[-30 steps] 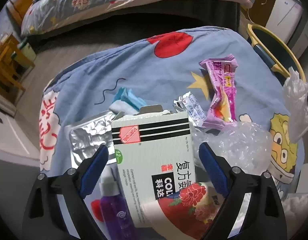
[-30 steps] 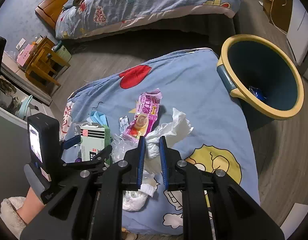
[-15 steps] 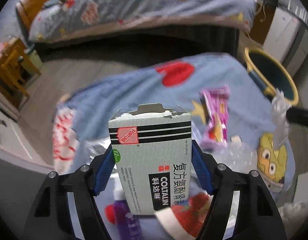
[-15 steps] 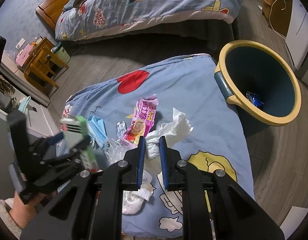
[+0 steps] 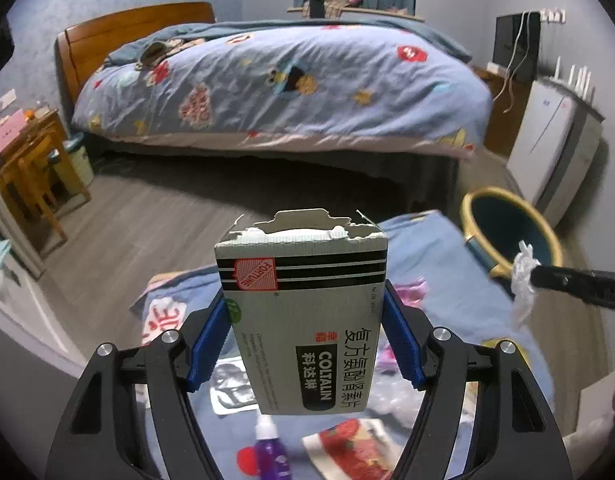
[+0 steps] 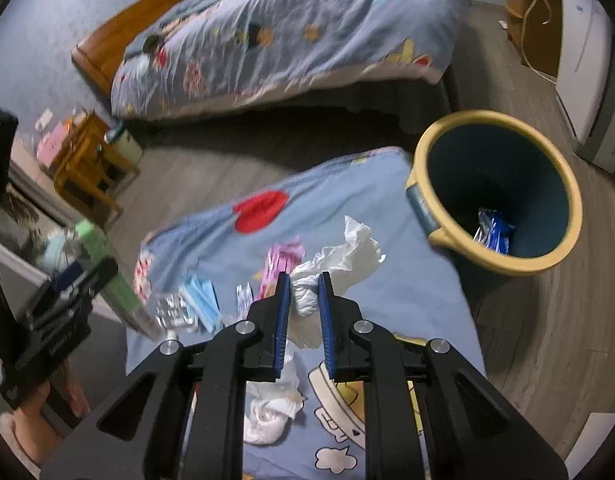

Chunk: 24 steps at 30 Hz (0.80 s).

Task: Collect trash
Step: 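Lift the white box with left tool while right tool carries tissue to bin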

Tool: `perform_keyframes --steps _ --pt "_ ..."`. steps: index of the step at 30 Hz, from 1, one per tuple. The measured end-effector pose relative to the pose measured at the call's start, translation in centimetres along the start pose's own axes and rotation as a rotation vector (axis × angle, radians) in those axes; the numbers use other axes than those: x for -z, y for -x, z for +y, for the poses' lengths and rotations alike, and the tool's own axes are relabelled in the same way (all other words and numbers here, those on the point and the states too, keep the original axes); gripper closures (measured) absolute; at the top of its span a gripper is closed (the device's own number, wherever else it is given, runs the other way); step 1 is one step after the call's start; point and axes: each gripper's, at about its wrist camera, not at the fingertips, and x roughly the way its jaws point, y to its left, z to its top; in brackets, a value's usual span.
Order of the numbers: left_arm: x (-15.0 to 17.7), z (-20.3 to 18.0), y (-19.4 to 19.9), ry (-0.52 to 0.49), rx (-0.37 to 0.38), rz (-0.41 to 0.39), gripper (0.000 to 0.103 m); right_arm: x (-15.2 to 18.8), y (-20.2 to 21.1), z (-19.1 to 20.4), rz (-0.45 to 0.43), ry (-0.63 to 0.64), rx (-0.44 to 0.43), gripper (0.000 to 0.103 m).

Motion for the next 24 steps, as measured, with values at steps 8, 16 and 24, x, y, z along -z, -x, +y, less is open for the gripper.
perform_keyframes --steps 8,16,24 --pt "-0.6 -1.2 0.2 -0.003 0.040 -0.003 0.031 -2.0 2.2 -2.6 -0.064 -0.066 -0.027 0.089" --pt "-2.0 -4.2 0.4 -0.087 0.075 -0.016 0.031 -4.8 3.8 -6.0 -0.125 -0.106 -0.035 0.089" --pt "-5.3 -8.7 0.1 -0.167 0.154 -0.037 0.031 -6.7 3.0 -11.8 -0.125 -0.263 -0.059 0.089"
